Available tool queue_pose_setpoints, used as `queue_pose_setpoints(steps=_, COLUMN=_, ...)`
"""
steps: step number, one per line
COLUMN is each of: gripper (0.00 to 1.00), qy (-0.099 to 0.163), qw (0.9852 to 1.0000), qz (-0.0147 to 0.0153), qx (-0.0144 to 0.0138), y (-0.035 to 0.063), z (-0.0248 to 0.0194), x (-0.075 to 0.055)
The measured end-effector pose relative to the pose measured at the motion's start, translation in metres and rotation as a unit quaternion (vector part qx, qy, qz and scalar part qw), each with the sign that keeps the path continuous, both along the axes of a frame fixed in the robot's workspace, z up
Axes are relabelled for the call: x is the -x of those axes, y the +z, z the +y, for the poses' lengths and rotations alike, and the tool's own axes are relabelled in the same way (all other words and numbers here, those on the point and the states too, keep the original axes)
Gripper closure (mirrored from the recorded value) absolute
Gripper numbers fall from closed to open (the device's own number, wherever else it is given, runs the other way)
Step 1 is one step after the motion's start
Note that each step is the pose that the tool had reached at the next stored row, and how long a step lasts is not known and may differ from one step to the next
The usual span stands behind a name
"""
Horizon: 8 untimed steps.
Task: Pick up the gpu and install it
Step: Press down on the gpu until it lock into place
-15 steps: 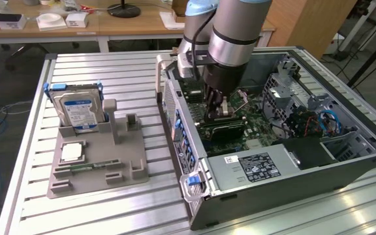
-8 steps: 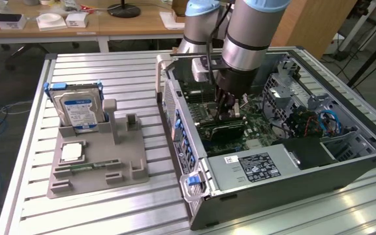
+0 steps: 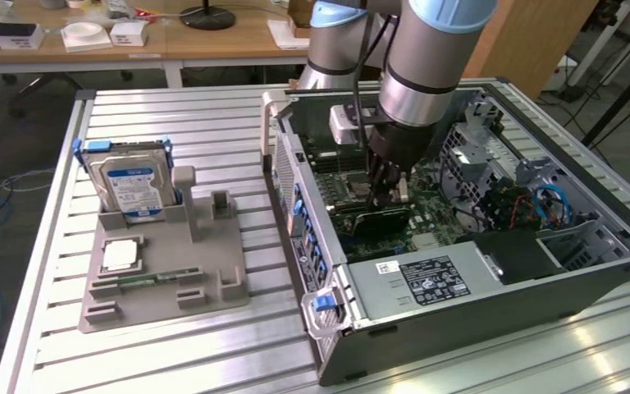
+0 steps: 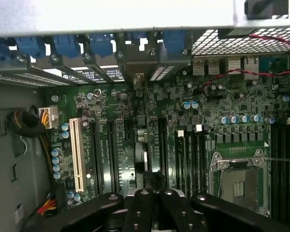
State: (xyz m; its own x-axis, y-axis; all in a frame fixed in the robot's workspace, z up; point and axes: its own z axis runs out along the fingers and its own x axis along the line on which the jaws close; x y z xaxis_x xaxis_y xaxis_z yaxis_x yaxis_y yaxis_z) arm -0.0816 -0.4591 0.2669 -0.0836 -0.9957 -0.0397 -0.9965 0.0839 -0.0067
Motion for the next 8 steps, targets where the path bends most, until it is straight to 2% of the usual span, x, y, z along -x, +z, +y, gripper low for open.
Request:
queue_pose_setpoints(steps=5, gripper=0.89, qy=0.0, qw=1.0, qz=0.0001, qx=0.001, y=-0.0008, z=-0.0017, x=0.0)
queue_pose_setpoints(steps=8, gripper=0.89, qy=-0.001, qw=1.0, qz=0.0002, qx=0.0018, y=-0.0055, z=-0.0019, x=-0.0001)
